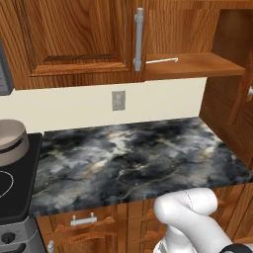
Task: Open the cabinet and move the ladle to the pot. Then close the cabinet.
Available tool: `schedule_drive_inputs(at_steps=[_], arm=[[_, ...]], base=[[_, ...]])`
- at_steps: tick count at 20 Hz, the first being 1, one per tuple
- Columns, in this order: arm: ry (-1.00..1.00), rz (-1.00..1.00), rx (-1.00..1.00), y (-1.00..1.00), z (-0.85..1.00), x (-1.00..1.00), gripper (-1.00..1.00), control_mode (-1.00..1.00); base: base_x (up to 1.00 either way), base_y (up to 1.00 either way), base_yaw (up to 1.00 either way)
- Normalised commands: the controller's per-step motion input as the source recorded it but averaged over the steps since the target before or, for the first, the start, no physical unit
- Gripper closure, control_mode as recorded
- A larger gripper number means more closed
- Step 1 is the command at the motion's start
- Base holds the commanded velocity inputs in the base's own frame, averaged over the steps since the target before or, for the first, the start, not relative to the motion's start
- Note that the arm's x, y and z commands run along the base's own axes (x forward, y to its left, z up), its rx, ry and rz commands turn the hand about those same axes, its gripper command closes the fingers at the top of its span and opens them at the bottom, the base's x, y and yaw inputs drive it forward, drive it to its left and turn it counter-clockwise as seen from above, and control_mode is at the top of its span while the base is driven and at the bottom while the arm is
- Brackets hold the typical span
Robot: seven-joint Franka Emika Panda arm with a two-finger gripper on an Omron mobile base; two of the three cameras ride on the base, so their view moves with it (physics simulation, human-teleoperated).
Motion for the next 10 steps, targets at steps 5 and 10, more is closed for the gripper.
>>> schedule_drive_inputs(at_steps=[5,10], arm=[[0.00,0.03,0.00,-0.23,0.00,-0.24,1.00,-1.00],[0.00,0.00,0.00,-0.04,0.00,-0.05,1.00,-1.00]], base=[[0.00,0.00,0.00],[0.00,0.00,0.00]])
